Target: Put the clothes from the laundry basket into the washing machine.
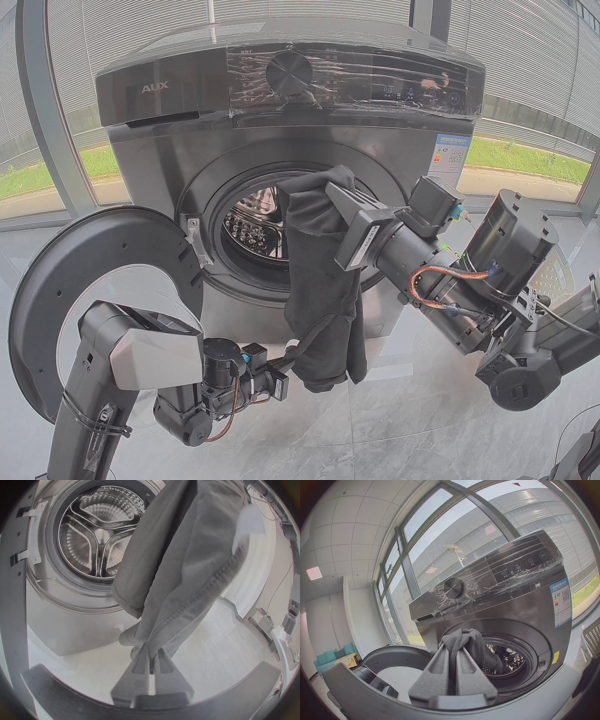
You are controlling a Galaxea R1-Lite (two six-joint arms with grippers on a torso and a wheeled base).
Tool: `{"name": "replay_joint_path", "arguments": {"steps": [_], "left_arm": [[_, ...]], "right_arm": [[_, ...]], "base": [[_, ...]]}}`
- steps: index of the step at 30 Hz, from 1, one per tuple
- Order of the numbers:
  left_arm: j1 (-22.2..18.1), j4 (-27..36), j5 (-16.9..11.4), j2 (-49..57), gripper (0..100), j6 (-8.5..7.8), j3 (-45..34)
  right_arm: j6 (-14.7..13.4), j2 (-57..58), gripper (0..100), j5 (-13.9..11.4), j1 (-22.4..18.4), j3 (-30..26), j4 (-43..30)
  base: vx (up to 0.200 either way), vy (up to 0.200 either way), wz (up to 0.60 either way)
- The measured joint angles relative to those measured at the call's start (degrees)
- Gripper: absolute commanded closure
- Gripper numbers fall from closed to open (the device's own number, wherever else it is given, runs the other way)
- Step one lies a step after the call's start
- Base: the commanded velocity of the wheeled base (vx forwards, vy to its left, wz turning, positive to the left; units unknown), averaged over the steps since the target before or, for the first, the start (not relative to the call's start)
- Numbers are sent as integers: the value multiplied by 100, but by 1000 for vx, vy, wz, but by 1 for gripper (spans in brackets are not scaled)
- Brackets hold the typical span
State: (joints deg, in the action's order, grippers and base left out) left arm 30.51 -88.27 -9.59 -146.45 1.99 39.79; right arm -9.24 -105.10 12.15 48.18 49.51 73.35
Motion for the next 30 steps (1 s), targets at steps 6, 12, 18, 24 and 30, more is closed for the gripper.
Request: {"name": "replay_joint_path", "arguments": {"steps": [6,12,18,24,30], "left_arm": [[-54,-41,-6,190,100,46,-93],[-87,-49,-17,902,100,59,-586],[-67,-55,-20,2078,100,72,-1360],[-111,-52,-41,3099,100,85,-2166],[-254,-55,-59,3691,100,91,-2306]], "right_arm": [[2,-4,100,-12,-121,-191,-11],[-12,-11,100,-88,-408,-433,-5],[-39,-35,100,-222,-752,-850,121],[-48,-144,100,-279,-1152,-1575,908],[-74,-444,100,-343,-1543,-2259,1488]], "base": [[0,0,0],[0,0,0],[0,0,0],[0,0,0],[0,0,0]]}}
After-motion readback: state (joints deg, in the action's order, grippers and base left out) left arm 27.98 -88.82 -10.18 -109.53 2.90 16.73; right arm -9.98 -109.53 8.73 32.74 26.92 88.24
